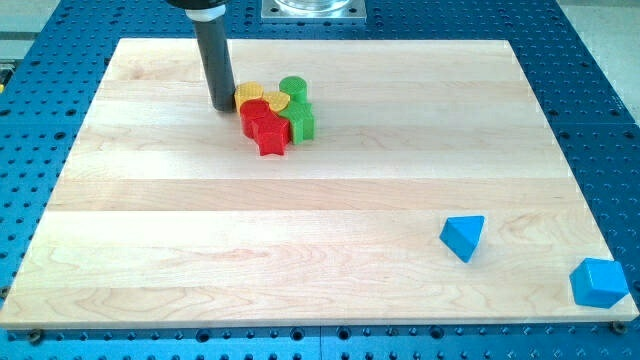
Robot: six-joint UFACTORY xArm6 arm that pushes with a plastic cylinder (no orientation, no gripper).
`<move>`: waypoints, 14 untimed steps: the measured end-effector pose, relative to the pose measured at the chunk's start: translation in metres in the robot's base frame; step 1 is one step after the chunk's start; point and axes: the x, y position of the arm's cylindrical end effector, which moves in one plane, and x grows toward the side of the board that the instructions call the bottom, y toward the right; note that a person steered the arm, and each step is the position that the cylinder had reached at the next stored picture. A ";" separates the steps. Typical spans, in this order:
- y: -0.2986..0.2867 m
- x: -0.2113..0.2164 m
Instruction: Move the triangle into the green star
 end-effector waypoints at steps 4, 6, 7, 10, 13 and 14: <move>0.026 -0.030; 0.052 -0.060; 0.100 -0.061; 0.274 0.102; 0.462 0.219; 0.459 0.284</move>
